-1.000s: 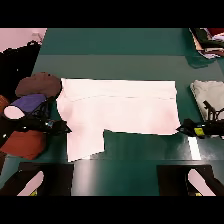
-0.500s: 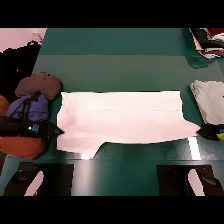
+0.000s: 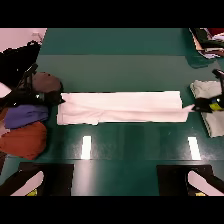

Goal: Fold the shirts.

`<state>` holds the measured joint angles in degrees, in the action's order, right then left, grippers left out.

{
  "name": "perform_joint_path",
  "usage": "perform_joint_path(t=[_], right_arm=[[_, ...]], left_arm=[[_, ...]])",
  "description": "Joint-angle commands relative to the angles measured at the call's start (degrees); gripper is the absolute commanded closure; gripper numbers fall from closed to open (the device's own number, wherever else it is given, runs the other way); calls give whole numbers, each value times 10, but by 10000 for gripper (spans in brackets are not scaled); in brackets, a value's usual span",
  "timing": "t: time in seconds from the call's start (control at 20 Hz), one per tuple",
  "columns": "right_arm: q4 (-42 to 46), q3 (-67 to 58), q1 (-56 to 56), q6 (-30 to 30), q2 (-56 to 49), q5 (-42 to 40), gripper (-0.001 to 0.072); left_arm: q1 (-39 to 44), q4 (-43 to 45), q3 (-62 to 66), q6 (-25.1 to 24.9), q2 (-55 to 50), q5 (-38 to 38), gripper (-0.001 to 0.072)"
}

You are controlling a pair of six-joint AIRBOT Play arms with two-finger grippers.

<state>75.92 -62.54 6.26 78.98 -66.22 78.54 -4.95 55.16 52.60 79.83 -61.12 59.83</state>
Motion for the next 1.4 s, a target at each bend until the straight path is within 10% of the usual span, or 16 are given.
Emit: perform_joint_path(t=[0.0, 0.2, 0.3, 0.4, 0.6, 0.7, 0.75, 1.2, 1.35], right_arm=[[1, -100, -30, 19, -137, -28, 694], [-86, -191, -20, 26, -234, -30, 691], [-138, -231, -9, 26, -271, -27, 422], [-161, -260, 6, 20, -293, -3, 295], [-160, -256, 60, -7, -295, 72, 296], [-161, -228, 91, -14, -292, 88, 266], [-163, -207, 105, -17, -292, 87, 170], [-294, -34, 128, -104, -296, -17, 126], [-293, -40, 97, -112, -296, -27, 242]], left_arm=[[0, -2, 69, -8, -131, -70, 683], [0, -5, 138, -7, -214, -72, 599], [0, -20, 156, -2, -228, -67, 169], [0, -19, 172, -3, -227, -46, 155], [0, -28, 209, -4, -227, 46, 191], [0, -43, 207, -21, -227, 56, 591], [0, -50, 207, -35, -227, 54, 680], [116, -50, 207, -31, -228, -45, 683], [163, -50, 207, -30, -235, -83, 683]])
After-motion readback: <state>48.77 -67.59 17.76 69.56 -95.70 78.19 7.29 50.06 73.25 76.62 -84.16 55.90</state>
